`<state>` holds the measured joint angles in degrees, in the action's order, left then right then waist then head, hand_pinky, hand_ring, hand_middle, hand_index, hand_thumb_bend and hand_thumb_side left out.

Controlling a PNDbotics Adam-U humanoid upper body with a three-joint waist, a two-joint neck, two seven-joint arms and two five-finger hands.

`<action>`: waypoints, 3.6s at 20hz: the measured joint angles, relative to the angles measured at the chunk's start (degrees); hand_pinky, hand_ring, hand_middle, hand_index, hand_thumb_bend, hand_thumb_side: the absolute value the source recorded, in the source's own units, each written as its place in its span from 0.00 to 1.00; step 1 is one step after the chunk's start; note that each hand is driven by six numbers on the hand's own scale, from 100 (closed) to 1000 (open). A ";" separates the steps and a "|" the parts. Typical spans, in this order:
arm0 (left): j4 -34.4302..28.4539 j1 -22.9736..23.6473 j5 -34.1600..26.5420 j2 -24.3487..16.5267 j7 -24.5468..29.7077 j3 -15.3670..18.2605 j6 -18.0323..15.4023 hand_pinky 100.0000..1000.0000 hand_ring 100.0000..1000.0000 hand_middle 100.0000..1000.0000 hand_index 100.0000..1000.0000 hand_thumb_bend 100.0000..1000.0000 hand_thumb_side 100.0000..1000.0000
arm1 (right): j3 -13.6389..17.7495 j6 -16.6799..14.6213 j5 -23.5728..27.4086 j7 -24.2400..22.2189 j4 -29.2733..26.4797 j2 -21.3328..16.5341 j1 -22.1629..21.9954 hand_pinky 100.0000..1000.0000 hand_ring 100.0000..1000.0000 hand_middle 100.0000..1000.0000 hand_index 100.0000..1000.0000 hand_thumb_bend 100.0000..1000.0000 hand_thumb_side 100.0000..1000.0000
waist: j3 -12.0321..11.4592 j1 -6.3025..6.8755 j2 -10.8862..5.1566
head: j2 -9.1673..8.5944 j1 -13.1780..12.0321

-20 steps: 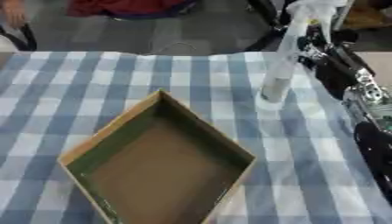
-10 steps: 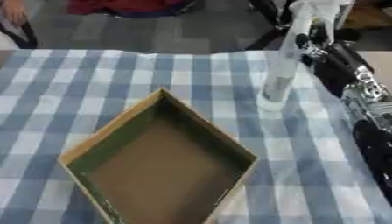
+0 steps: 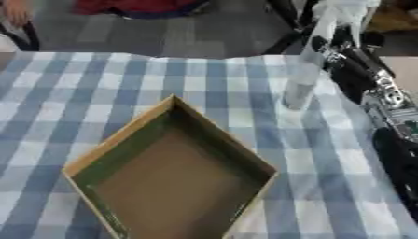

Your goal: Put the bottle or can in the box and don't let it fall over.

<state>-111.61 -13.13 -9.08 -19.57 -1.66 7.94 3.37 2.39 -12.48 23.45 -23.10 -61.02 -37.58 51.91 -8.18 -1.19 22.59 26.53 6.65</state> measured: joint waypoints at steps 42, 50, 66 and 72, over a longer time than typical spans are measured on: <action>-0.20 -0.55 0.00 0.47 0.58 0.03 0.13 1.00 0.60 0.75 0.92 0.04 0.56 | -1.04 -2.51 -5.63 -2.92 -1.01 0.62 -3.04 0.87 1.00 1.00 0.96 0.00 0.24 | -0.46 -0.52 1.42 | -0.49 -0.27; -0.38 -0.59 0.00 0.49 0.64 0.04 0.16 1.00 0.60 0.75 0.92 0.04 0.56 | -1.04 -2.74 -6.82 -2.92 -0.99 0.62 -3.33 0.87 1.00 1.00 0.96 0.00 0.22 | -0.80 -0.61 2.03 | -0.69 -0.26; -0.47 -0.94 0.02 0.53 0.68 0.07 0.16 1.00 0.60 0.75 0.92 0.03 0.57 | -1.03 -2.91 -8.79 -3.38 -0.43 0.76 -3.52 0.87 1.00 1.00 0.94 0.00 0.18 | -1.16 -0.87 2.80 | -0.99 -0.26; -0.53 -0.94 0.02 0.55 0.68 0.08 0.16 1.00 0.60 0.75 0.92 0.03 0.57 | -1.02 -2.90 -9.29 -3.62 -0.08 1.01 -3.58 0.87 1.00 1.00 0.89 0.00 0.17 | -1.24 -0.97 2.81 | -0.99 -0.27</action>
<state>-112.14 -14.07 -9.06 -19.02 -0.98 8.02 3.53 1.37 -15.38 14.16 -26.72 -61.11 -36.58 48.33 -9.42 -2.15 25.40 25.53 6.38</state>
